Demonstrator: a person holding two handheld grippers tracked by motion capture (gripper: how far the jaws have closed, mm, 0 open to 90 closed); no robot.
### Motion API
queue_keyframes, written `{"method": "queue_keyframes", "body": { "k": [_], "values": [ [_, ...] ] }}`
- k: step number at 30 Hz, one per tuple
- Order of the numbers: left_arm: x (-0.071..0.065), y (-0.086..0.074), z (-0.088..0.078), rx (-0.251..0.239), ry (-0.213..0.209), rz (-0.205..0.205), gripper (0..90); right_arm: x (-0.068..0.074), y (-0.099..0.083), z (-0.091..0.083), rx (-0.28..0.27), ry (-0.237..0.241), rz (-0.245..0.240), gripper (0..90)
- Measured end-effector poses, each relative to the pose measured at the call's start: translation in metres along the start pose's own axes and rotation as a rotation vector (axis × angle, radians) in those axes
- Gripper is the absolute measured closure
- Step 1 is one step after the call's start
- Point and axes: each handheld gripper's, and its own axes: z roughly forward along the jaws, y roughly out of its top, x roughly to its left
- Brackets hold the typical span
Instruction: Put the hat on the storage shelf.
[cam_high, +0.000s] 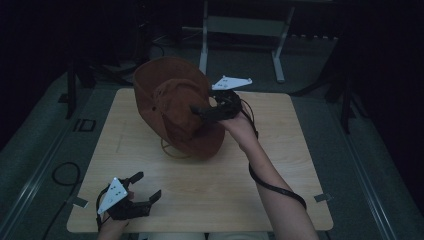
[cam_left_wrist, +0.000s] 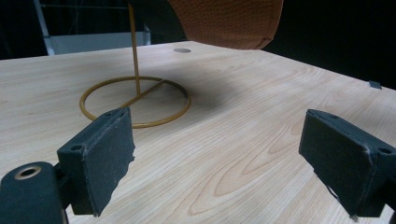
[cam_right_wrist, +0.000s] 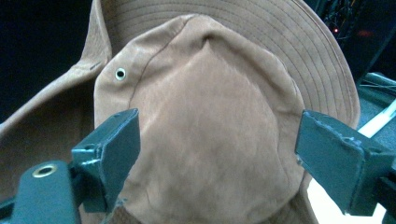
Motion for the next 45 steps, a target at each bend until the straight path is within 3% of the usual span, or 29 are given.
{"method": "queue_keyframes", "body": {
  "k": [26, 36, 40, 45],
  "values": [
    [0.003, -0.001, -0.001, 0.016, 0.016, -0.004, 10.9, -0.023, -0.082, -0.044, 0.045, -0.061, 0.039, 14.2],
    [0.002, -0.001, -0.001, 0.016, 0.023, -0.003, 11.0, -0.028, -0.133, -0.068, 0.038, -0.073, 0.099, 14.3],
    [0.002, -0.001, 0.0, 0.021, 0.025, -0.003, 10.9, -0.029, -0.151, -0.073, 0.058, -0.074, 0.104, 14.3],
    [0.003, -0.002, 0.0, 0.019, 0.028, -0.006, 11.0, -0.031, -0.17, -0.083, 0.045, -0.078, 0.109, 14.3]
  ]
}}
